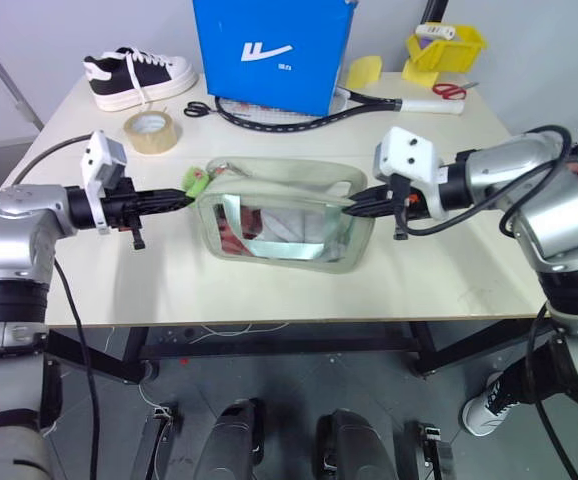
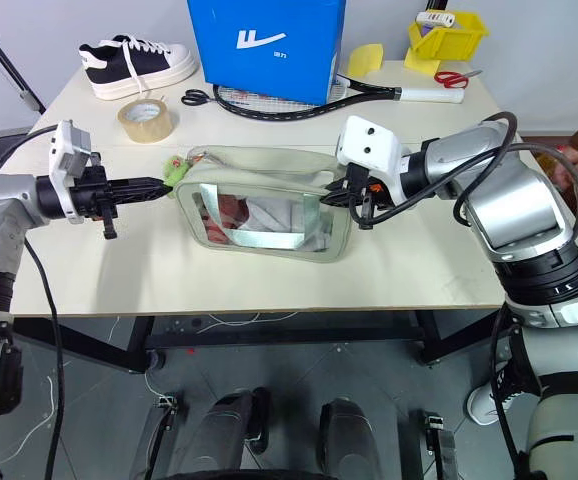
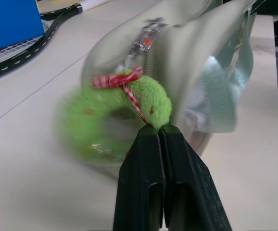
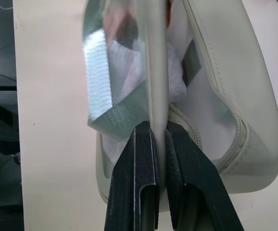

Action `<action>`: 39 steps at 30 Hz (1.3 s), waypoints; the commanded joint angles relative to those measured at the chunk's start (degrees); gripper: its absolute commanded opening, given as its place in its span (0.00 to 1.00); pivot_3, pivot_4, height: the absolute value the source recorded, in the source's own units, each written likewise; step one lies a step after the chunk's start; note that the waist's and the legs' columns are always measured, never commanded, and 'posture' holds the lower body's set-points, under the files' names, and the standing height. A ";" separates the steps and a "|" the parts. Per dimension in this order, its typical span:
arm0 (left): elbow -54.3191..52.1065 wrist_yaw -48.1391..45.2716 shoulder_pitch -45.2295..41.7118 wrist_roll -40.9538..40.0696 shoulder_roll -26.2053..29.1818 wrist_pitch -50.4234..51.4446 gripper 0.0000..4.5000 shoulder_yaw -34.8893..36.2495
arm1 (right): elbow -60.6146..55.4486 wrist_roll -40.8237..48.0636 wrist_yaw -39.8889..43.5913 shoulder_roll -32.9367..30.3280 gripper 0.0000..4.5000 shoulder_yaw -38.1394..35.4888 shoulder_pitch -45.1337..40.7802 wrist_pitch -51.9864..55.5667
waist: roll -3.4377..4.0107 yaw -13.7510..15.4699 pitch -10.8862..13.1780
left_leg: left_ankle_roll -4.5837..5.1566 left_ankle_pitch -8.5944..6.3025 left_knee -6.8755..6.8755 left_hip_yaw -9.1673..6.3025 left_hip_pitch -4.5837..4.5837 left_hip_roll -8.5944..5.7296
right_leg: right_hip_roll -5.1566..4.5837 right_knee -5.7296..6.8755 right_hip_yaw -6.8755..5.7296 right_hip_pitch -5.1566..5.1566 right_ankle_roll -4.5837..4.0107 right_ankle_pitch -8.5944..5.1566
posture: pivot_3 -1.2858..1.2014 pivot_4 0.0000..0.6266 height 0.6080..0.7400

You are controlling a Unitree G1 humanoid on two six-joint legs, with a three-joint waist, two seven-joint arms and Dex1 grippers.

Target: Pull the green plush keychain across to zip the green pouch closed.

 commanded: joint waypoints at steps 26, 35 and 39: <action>-7.28 4.52 -11.78 -1.75 -9.43 7.36 0.41 -3.48 | -0.86 -0.13 -3.08 1.15 0.00 -2.23 -1.24 1.21 | -0.01 -0.21 -0.01 | -0.22 0.14 0.04 -0.08 0.01 -0.02 | 0.08 0.01 -0.08 0.07 0.01 0.00 | 0.52 0.24 0.75; -9.89 1.01 -6.96 -0.96 -2.16 5.74 0.93 -1.40 | -1.34 0.38 -3.99 0.92 0.00 -2.80 -0.75 2.23 | -0.01 -0.12 -0.01 | -0.22 0.14 0.05 -0.08 0.01 -0.03 | 0.03 -0.01 -0.08 0.07 0.01 0.00 | 0.52 0.24 0.75; -13.05 -0.20 -2.15 -1.91 0.03 7.07 0.93 -1.50 | -1.49 0.66 -4.16 0.88 0.00 -2.81 -0.61 2.35 | -0.01 -0.04 -0.01 | -0.22 0.14 0.05 -0.10 0.01 -0.02 | -0.02 -0.01 -0.08 0.09 0.01 0.00 | 0.52 0.24 0.75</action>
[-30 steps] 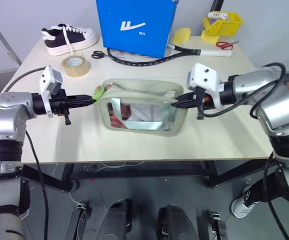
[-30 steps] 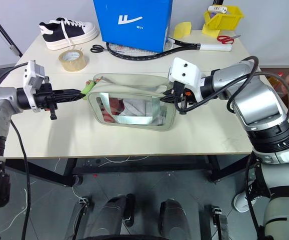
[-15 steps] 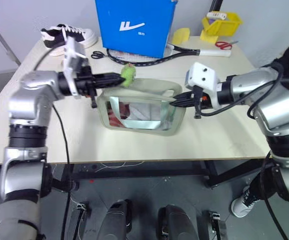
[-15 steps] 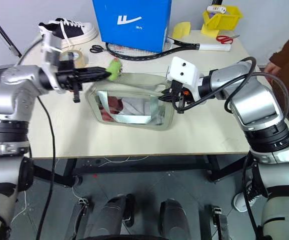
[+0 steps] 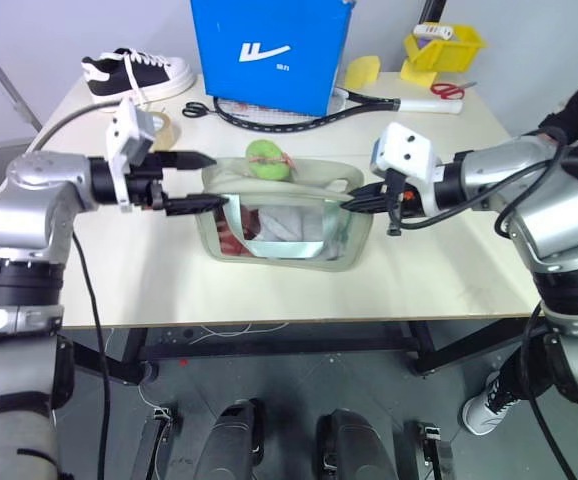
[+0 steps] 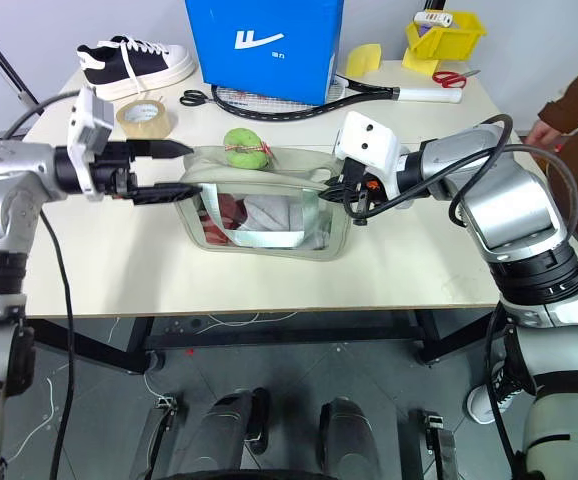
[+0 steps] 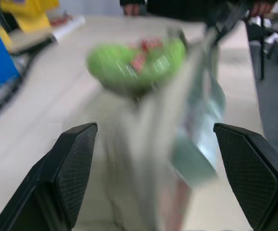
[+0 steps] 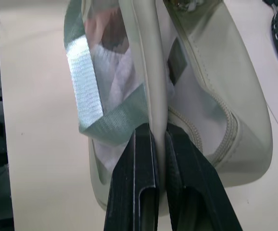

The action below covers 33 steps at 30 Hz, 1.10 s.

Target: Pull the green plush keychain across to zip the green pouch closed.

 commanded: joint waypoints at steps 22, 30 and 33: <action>-9.05 8.63 7.03 0.29 -1.04 1.57 0.00 1.55 | -0.12 8.49 -2.80 5.11 0.99 -8.10 -9.39 6.01 | 0.01 0.03 0.00 | 0.24 -0.15 0.00 -0.03 0.03 -0.01 | -0.02 0.00 -0.01 0.03 0.00 0.00 | 0.52 0.24 0.75; -9.25 9.33 7.41 0.34 -1.22 1.38 0.00 1.75 | 11.99 2.23 -7.86 17.36 0.99 0.28 -18.07 3.61 | 0.01 0.04 0.00 | 0.19 -0.11 0.00 0.00 -0.03 -0.03 | 0.04 0.04 -0.01 -0.05 0.00 0.00 | 0.52 0.24 0.75; -9.51 9.45 7.71 0.25 -1.03 1.35 0.00 1.90 | 15.40 -0.64 -7.93 18.85 0.94 3.56 -18.91 2.30 | 0.00 0.05 0.00 | 0.00 0.00 0.00 0.01 -0.09 -0.04 | 0.05 0.05 -0.01 -0.11 0.00 0.00 | 0.52 0.24 0.75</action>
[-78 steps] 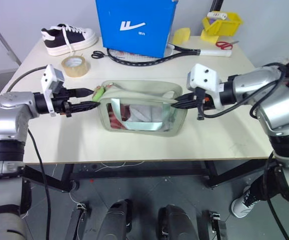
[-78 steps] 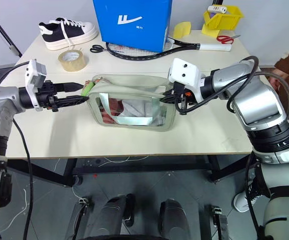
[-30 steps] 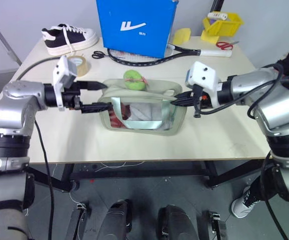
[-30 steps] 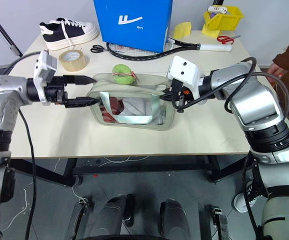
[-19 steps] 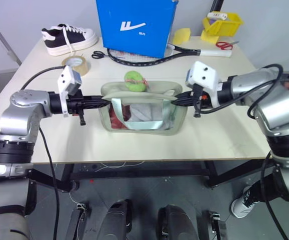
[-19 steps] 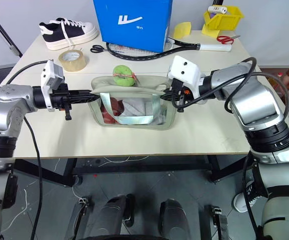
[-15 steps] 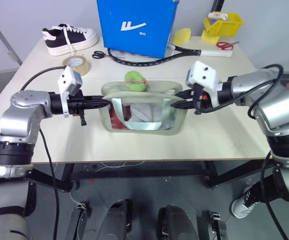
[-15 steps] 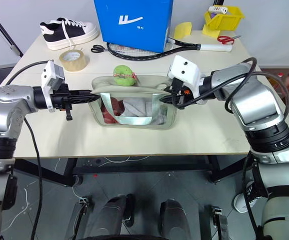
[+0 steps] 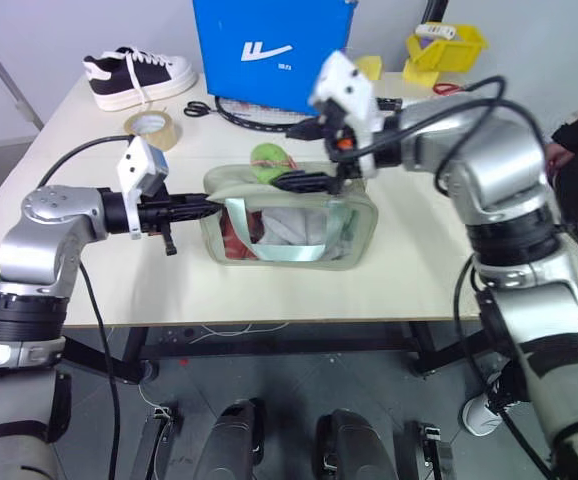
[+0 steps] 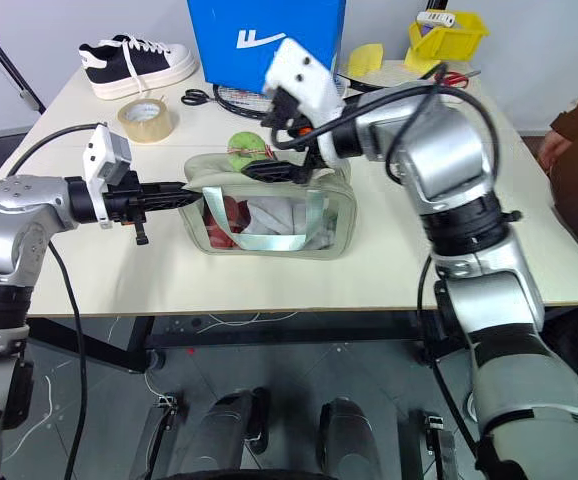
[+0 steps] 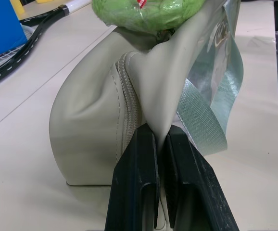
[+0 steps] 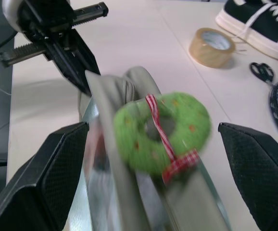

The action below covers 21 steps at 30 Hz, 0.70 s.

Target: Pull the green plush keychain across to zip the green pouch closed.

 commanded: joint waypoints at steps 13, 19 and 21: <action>-0.28 0.62 -0.61 -0.12 0.89 -0.50 0.00 1.01 | 1.83 -4.68 2.33 -0.51 0.01 1.92 -2.09 -1.13 | 0.00 -0.10 0.00 | 0.01 -0.01 -0.01 0.00 0.03 0.00 | 0.03 0.01 0.01 0.01 0.00 0.00 | 0.52 0.24 0.75; -0.74 1.89 -0.12 -0.19 0.47 -0.46 0.00 1.18 | 1.84 -5.50 -0.14 -7.20 0.01 -3.74 -1.69 1.80 | 0.00 0.07 0.00 | 0.01 -0.01 0.00 0.00 0.01 -0.01 | 0.01 0.00 0.01 0.01 0.00 0.00 | 0.52 0.24 0.75; -1.13 2.10 0.47 -0.38 0.61 -0.40 0.00 1.45 | 1.28 -8.13 -0.52 -12.17 0.01 -3.42 0.06 0.53 | 0.00 0.08 0.00 | 0.02 -0.01 0.00 0.00 0.02 -0.01 | 0.00 0.00 0.01 0.01 0.00 0.00 | 0.52 0.24 0.75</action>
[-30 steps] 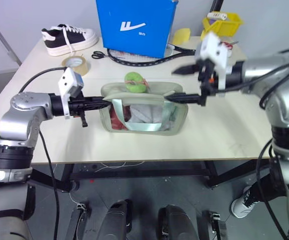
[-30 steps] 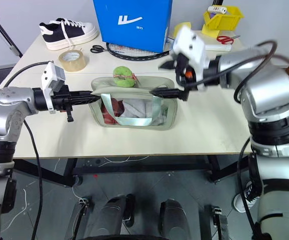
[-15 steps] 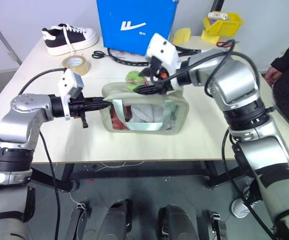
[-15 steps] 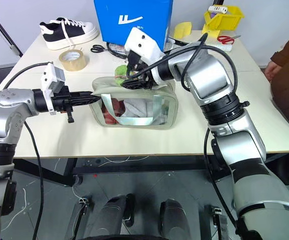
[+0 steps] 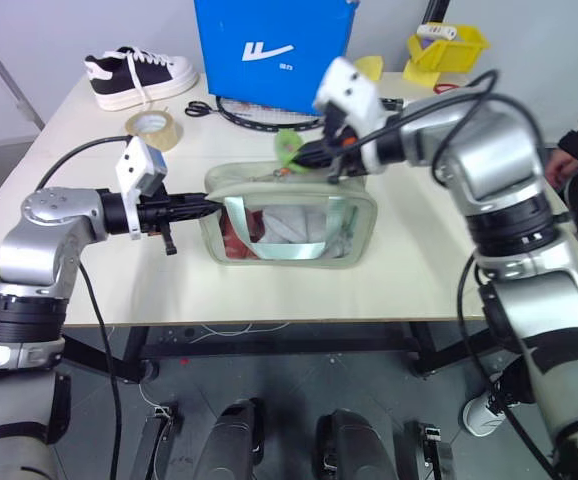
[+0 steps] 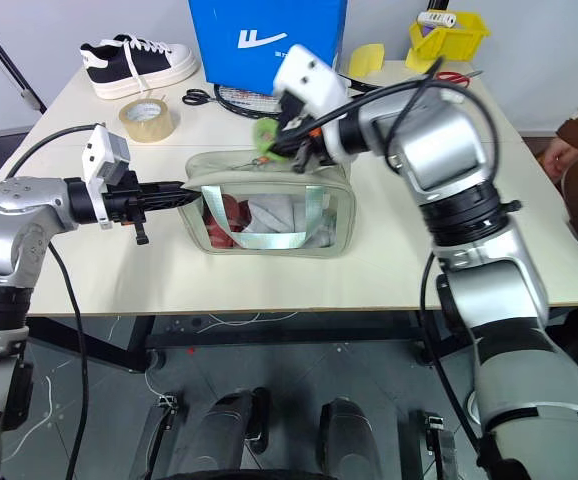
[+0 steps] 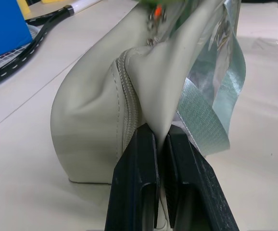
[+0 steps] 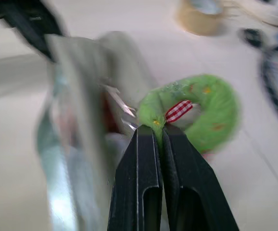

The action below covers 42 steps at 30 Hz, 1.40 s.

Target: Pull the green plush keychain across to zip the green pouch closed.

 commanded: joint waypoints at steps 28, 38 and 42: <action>-9.68 7.45 7.39 -5.41 1.36 6.14 0.00 4.84 | -12.06 -13.15 -18.29 -16.19 0.01 -3.29 36.48 0.48 | 0.01 -0.08 -0.01 | 0.00 -0.01 -0.02 0.00 0.21 0.07 | -0.08 -0.14 0.11 0.25 0.00 0.00 | 0.52 0.24 0.75; -11.12 6.66 7.07 -6.16 1.07 6.11 0.00 4.06 | -18.80 2.23 -11.09 -10.68 0.34 -14.90 27.27 12.89 | 0.02 0.08 -0.01 | 0.00 -0.01 -0.02 0.00 0.16 0.08 | -0.05 -0.16 0.08 0.23 0.00 0.00 | 0.52 0.24 0.75; -10.91 5.54 6.47 -6.08 1.21 5.75 0.00 3.31 | -19.04 6.76 -7.90 -13.78 0.80 -19.67 25.90 13.36 | 0.02 0.05 -0.01 | 0.29 -0.19 -0.02 -0.02 0.17 0.08 | -0.06 -0.18 0.08 0.25 0.00 0.00 | 0.52 0.24 0.75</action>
